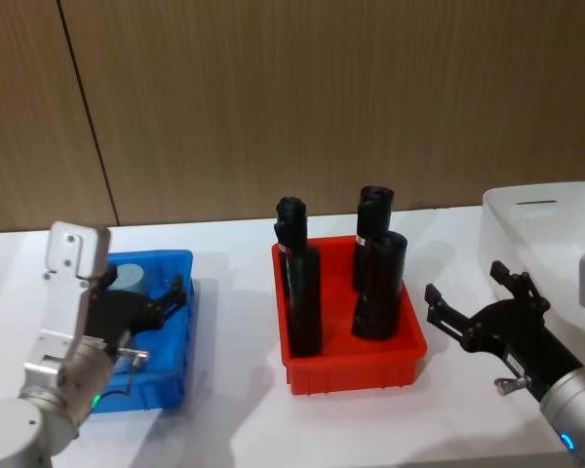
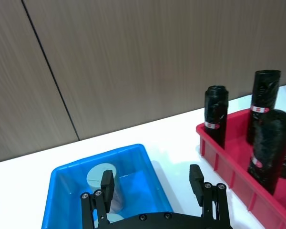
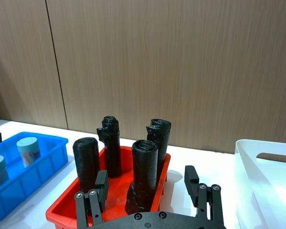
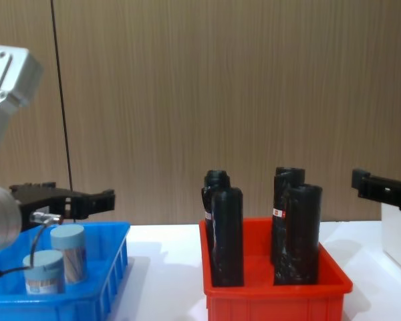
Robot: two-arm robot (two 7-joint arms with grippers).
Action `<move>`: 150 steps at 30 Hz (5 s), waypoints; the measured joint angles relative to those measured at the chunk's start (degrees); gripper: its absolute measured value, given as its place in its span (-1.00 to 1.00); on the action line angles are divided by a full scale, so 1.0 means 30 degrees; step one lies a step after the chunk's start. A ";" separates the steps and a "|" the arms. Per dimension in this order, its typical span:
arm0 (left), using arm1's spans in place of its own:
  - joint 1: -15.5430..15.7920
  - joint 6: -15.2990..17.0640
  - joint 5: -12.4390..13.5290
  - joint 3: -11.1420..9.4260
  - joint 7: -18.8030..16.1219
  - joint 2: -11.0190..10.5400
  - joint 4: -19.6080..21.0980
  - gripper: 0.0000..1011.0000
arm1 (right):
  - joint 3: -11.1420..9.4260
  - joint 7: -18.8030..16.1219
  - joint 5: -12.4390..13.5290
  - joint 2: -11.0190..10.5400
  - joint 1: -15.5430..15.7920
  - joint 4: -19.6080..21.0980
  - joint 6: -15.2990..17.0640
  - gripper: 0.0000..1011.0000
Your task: Pick the cotton swabs from the blue box and place them into the white box.
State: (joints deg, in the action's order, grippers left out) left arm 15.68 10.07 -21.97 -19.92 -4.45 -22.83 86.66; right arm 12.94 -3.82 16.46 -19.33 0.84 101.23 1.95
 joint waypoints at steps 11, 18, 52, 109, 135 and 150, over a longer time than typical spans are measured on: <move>0.0842 0.0103 -0.0859 0.0603 0.0915 0.0056 -0.1818 0.98 | 0.0000 -0.0001 0.0001 0.0000 0.0001 0.0000 0.0000 0.98; 0.1278 0.0184 -0.1366 0.0879 0.1357 0.0189 -0.2871 0.98 | 0.0000 0.0000 0.0001 -0.0001 0.0001 0.0000 0.0000 0.98; 0.2112 0.0694 -0.2809 0.1316 0.2026 0.0704 -0.5833 0.98 | 0.0001 -0.0001 0.0000 0.0000 0.0001 0.0001 0.0000 0.98; 0.3609 0.1674 -0.0927 0.1421 0.6912 0.0727 -0.1269 0.33 | 0.0000 0.0000 0.0000 -0.0001 0.0001 0.0001 0.0001 0.98; 0.6513 0.7110 -0.3038 0.0973 1.1143 0.2000 -0.0902 0.33 | 0.0000 0.0000 0.0001 0.0000 0.0001 -0.0001 0.0000 0.98; 0.8362 0.9010 -0.2646 0.0354 1.2793 0.2943 -0.2240 0.33 | 0.0000 -0.0001 0.0001 0.0000 0.0001 0.0001 0.0000 0.98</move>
State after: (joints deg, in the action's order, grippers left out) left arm 40.77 37.10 -29.91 -18.86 33.93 -14.00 79.94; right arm 12.94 -3.83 16.46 -19.33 0.84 101.23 1.95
